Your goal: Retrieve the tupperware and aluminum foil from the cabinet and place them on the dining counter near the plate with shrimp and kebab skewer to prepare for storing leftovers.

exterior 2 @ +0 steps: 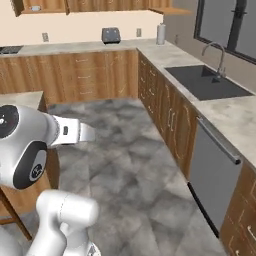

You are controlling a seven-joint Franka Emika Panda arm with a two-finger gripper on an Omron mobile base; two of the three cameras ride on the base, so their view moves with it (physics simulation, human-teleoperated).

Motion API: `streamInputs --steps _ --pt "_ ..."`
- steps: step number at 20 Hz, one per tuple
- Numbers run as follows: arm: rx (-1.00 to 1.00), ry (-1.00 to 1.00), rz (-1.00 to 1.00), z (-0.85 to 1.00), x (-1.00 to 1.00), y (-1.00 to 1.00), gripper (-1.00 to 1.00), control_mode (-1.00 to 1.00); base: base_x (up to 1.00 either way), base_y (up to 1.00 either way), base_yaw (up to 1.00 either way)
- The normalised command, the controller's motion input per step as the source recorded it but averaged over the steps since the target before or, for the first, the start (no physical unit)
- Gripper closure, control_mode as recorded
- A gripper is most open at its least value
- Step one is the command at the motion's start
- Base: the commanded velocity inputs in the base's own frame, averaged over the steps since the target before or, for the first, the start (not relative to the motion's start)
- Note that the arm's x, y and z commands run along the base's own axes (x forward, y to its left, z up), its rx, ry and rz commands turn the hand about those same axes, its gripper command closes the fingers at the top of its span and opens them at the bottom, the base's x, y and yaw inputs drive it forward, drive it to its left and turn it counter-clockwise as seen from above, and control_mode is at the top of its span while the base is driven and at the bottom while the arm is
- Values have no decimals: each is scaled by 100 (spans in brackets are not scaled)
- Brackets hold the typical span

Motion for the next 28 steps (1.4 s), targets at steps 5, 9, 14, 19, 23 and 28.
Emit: streamInputs --steps 5,9,14,19,23,28 --pt "0 0 0 0 0 0 -100 100 100 -5 51" --pt "0 0 0 0 0 0 -100 100 100 -5 47" --pt "0 0 0 0 0 0 -100 100 100 -21 40" --pt "0 0 0 0 0 0 -100 100 100 -33 33" --pt "0 0 0 0 0 0 -100 100 100 -31 27" --pt "0 0 0 0 0 0 -100 100 100 -31 21"
